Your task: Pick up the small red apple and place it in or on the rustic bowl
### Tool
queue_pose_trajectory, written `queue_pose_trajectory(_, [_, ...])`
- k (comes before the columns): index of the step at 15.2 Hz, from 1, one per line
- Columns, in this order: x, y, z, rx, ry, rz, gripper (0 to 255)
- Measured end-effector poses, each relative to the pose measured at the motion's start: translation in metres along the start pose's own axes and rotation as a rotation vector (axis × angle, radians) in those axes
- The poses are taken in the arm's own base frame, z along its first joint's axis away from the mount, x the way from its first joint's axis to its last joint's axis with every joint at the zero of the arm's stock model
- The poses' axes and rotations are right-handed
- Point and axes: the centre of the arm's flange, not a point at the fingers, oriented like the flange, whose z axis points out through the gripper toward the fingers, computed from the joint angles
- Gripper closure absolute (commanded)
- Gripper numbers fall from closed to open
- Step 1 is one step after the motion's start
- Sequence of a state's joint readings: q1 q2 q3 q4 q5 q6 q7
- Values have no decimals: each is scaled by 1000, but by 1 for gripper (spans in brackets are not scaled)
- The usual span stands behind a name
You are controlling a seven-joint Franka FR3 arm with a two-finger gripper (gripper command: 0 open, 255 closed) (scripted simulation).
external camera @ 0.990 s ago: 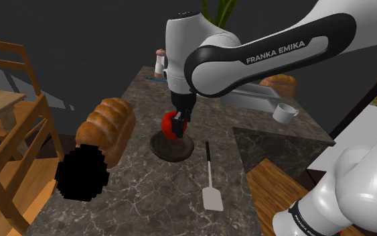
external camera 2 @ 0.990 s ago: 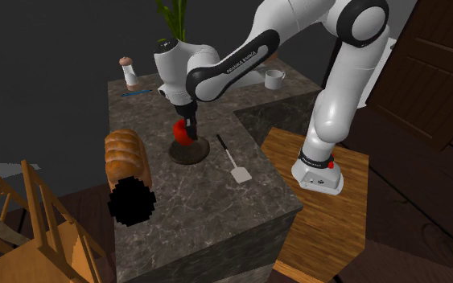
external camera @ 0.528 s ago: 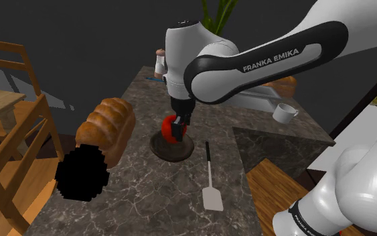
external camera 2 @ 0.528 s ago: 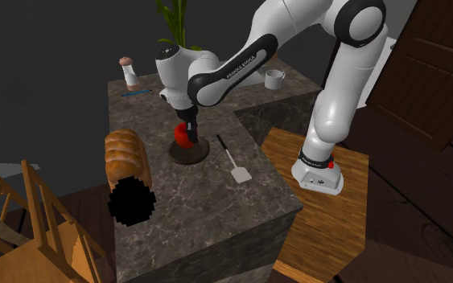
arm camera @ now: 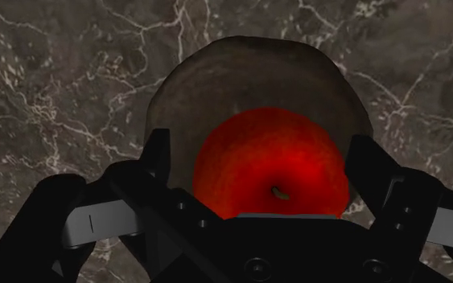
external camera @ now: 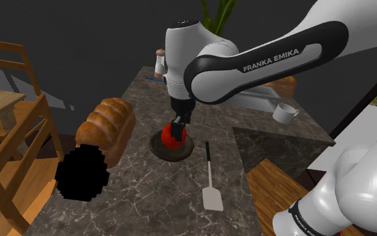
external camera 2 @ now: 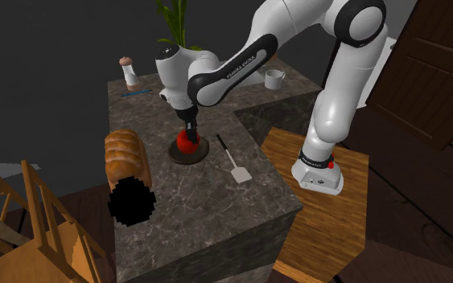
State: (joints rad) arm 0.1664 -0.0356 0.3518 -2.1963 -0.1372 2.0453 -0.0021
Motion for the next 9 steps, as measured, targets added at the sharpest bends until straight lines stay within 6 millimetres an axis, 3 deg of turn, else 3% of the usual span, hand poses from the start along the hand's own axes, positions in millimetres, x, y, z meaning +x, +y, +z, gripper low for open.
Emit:
queue_pose_trajectory(2, [0, 0, -7, 0, 0, 0, 0])
queue_pose_trajectory(6, [1, 0, -45, 0, 1, 1, 0])
queue_pose_trajectory(9, [1, 0, -49, 0, 0, 1, 0])
